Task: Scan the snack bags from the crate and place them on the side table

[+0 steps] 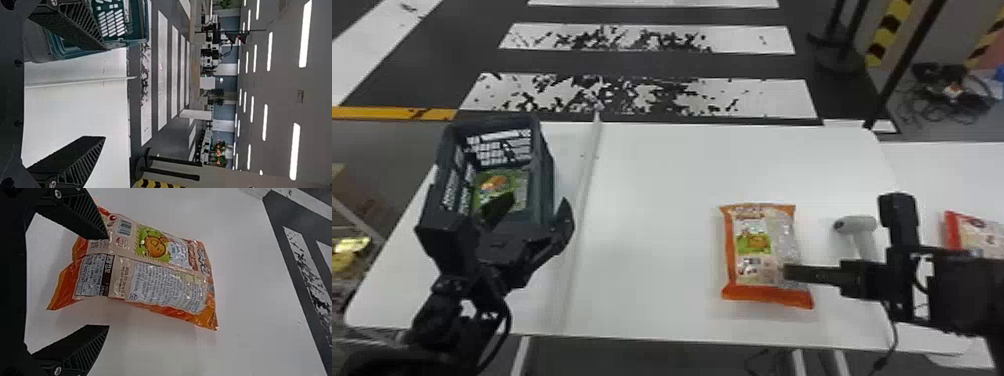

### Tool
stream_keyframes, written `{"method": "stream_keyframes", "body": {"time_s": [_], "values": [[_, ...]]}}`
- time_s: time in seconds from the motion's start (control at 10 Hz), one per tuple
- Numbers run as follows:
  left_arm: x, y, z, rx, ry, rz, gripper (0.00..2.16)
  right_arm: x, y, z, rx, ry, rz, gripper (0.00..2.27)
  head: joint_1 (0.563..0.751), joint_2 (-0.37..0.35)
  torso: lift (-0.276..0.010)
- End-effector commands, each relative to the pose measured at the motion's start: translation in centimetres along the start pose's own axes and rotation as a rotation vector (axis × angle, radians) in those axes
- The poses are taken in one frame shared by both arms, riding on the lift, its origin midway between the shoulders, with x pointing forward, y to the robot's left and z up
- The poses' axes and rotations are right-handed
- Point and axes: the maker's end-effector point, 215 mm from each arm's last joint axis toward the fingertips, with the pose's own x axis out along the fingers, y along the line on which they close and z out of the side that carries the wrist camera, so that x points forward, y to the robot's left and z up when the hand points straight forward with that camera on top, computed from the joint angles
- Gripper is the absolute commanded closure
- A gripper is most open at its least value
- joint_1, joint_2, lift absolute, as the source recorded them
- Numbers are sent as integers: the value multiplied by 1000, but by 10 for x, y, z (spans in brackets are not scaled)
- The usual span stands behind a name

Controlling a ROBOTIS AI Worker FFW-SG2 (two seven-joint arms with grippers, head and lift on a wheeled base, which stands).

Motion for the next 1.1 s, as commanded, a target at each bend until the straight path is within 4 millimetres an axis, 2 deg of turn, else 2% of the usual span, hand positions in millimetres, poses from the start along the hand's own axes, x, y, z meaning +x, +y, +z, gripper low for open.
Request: {"method": "stream_keyframes", "body": {"time_s": [0.0, 0.1, 0.2, 0.3, 0.4, 0.5, 0.7, 0.9, 1.0], "values": [[0, 0, -1, -1, 2, 0, 56, 10, -1, -5, 35, 25, 36, 90, 695, 46, -50], [0, 0, -2, -1, 4, 0, 56, 15, 0, -9, 56, 44, 65, 161, 695, 50, -50], [0, 0, -4, -2, 7, 0, 56, 21, 1, -8, 65, 48, 97, 407, 695, 56, -50], [0, 0, -5, -2, 8, 1, 56, 23, -2, -8, 61, 47, 98, 890, 695, 63, -50], [0, 0, -5, -2, 8, 1, 60, 25, -2, -8, 65, 51, 106, 2051, 695, 63, -50], [0, 0, -5, -2, 8, 1, 60, 24, -3, -10, 57, 59, 102, 2260, 695, 63, -50], [0, 0, -5, -2, 8, 1, 60, 15, 2, -4, 87, 28, 157, 2260, 695, 63, -50], [0, 0, -4, -3, 7, 1, 60, -5, 13, 16, 165, -46, 268, 2260, 695, 63, -50], [-1, -2, -4, -5, 7, -1, 60, -20, 9, 28, 175, -97, 277, 2260, 695, 63, -50]]}}
